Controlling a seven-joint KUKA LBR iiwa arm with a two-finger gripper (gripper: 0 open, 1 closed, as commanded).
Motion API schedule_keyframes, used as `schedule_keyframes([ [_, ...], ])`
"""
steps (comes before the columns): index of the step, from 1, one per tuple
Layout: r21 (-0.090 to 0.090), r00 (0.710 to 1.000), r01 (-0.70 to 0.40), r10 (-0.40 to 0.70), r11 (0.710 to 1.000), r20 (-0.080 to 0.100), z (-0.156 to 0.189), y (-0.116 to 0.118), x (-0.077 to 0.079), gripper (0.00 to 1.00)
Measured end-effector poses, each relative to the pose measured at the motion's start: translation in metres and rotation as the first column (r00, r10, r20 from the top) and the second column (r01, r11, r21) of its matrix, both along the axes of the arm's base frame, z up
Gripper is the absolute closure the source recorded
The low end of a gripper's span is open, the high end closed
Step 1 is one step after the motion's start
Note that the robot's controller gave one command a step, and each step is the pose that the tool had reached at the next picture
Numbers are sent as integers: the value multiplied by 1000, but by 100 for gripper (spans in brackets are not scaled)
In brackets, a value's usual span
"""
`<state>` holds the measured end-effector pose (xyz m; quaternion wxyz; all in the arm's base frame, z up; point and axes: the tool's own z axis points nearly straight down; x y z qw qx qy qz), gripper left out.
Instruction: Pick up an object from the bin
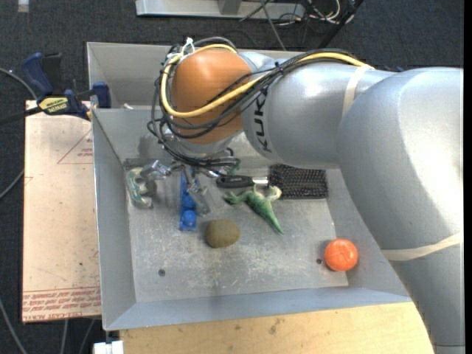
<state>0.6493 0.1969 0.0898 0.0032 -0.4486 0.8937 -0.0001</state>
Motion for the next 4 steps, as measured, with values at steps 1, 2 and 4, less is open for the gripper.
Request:
schedule_keyframes([
  [1, 11, 996, -87, 87, 996, -6, -15, -19, 1, 100],
  [2, 11, 996, -87, 87, 996, -7, -15, -19, 1, 100],
  [4, 4, 996, -90, 90, 996, -16, 5, -21, -2, 100],
])
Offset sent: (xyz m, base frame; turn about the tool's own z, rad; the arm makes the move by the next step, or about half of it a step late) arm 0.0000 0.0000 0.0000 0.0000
